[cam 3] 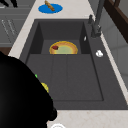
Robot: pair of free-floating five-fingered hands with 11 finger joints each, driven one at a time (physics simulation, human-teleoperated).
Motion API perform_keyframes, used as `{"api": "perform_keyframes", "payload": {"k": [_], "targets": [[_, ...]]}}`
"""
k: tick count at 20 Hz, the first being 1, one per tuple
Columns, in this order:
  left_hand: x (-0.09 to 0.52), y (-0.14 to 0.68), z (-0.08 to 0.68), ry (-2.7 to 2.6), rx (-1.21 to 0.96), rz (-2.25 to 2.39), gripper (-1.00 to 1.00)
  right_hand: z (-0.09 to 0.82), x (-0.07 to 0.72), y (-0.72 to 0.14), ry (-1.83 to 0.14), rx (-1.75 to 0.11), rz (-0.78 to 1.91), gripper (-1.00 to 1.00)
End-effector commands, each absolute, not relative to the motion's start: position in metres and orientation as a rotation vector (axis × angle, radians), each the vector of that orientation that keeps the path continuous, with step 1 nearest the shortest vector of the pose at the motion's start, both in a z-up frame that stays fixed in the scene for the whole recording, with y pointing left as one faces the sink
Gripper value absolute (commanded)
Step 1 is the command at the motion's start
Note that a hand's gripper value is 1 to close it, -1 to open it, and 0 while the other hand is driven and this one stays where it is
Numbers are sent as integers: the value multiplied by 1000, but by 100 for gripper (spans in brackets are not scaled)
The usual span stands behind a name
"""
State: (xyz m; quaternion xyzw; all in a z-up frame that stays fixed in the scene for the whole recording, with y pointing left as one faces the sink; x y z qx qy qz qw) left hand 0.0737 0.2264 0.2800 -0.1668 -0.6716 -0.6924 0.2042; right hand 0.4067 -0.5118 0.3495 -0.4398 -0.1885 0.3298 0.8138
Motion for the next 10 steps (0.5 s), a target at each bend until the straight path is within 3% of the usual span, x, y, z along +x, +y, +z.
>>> {"api": "perform_keyframes", "payload": {"k": [1, 10], "targets": [[74, 226, 280, -1873, -465, -1931, 0, 356, 403, -493, -434, -934, 771, 100], [74, 226, 280, -1873, -465, -1931, 0, 354, 382, -454, -462, -949, 805, 100]]}}
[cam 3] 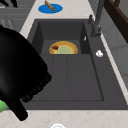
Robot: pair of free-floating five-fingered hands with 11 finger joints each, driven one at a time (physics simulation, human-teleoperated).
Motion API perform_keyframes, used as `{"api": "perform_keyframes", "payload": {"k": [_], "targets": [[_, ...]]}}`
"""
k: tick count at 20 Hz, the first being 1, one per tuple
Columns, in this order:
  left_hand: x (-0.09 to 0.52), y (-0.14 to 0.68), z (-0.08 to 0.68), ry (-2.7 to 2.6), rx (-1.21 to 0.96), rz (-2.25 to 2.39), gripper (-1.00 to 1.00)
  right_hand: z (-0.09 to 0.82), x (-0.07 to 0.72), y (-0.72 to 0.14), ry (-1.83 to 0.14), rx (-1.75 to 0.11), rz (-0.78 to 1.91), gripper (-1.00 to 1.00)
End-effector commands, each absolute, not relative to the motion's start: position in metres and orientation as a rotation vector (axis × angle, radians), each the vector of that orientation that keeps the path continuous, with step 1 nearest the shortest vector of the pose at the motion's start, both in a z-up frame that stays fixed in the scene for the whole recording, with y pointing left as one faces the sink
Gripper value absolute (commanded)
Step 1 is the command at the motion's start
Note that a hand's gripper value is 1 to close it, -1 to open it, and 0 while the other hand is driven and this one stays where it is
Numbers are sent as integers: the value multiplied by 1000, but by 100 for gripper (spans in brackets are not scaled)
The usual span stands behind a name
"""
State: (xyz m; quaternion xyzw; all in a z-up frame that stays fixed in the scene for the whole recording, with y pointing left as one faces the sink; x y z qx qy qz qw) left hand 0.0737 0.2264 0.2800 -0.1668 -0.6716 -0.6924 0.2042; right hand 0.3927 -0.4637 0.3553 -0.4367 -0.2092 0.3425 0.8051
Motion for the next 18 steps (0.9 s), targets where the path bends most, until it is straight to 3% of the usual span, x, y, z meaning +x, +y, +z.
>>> {"api": "perform_keyframes", "payload": {"k": [1, 14, 18], "targets": [[74, 226, 280, -1873, -465, -1931, 0, 354, 383, -450, -475, -947, 826, 100], [74, 226, 280, -1873, -465, -1931, 0, 345, 358, -403, -526, -935, 872, 100], [74, 226, 280, -1873, -465, -1931, 0, 344, 370, -402, -505, -906, 772, 100]]}}
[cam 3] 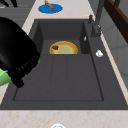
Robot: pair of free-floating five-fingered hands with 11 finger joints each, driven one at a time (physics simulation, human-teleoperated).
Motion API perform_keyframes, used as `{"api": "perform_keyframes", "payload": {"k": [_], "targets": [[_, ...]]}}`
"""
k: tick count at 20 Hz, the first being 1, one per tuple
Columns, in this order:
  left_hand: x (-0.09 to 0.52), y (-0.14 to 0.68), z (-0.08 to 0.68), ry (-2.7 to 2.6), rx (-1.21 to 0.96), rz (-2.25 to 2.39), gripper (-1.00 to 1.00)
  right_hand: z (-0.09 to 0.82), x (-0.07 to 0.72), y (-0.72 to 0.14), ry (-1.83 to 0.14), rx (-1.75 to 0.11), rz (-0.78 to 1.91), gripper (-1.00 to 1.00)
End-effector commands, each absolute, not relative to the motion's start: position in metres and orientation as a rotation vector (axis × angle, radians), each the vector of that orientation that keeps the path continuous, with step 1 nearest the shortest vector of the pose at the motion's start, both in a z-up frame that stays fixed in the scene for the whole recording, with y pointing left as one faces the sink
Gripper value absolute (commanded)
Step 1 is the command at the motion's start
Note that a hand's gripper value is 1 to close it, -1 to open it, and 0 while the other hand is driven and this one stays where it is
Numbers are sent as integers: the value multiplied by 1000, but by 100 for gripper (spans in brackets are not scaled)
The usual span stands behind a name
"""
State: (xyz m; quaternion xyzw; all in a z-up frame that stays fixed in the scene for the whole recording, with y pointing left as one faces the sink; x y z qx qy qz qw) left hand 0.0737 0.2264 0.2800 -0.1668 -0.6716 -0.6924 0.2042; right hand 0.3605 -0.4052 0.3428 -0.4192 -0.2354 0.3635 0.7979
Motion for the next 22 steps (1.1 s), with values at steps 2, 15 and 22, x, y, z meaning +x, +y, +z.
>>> {"api": "perform_keyframes", "payload": {"k": [2, 15, 22], "targets": [[74, 226, 280, -1873, -465, -1931, 0, 342, 361, -376, -513, -910, 814, 100], [74, 226, 280, -1873, -465, -1931, 0, 341, 340, -324, -561, -913, 892, 100], [74, 226, 280, -1873, -465, -1931, 0, 334, 330, -284, -563, -924, 886, 100]]}}
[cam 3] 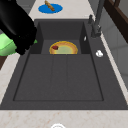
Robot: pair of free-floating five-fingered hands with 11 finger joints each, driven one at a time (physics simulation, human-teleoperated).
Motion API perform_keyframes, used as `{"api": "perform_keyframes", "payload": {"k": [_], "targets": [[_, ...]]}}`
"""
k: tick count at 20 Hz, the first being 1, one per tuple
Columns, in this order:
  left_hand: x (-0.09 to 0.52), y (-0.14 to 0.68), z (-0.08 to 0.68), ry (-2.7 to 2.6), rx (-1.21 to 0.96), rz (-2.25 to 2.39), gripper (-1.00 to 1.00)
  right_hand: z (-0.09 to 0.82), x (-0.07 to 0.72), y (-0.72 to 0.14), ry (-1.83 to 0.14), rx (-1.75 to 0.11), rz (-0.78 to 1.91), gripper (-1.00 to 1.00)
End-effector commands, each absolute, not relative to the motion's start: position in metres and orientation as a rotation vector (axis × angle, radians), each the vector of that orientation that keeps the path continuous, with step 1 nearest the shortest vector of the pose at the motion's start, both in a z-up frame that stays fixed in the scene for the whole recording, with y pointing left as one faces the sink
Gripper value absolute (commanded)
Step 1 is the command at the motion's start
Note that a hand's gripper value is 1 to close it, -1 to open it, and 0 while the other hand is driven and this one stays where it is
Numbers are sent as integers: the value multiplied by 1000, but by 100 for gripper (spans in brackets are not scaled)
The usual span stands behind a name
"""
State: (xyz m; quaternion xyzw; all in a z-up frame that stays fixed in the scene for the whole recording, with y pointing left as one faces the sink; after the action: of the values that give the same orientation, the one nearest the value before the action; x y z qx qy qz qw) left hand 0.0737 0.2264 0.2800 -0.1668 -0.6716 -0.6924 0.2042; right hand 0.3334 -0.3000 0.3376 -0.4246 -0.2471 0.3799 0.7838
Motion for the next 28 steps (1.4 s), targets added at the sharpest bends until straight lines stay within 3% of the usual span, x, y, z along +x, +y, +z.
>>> {"api": "perform_keyframes", "payload": {"k": [1, 12, 28], "targets": [[74, 226, 280, -1873, -465, -1931, 0, 332, 329, -278, -563, -928, 886, 100], [74, 226, 280, -1873, -465, -1931, 0, 303, 315, -220, -588, -960, 901, 100], [74, 226, 280, -1873, -465, -1931, 0, 291, 349, -129, -436, -1048, 920, 100]]}}
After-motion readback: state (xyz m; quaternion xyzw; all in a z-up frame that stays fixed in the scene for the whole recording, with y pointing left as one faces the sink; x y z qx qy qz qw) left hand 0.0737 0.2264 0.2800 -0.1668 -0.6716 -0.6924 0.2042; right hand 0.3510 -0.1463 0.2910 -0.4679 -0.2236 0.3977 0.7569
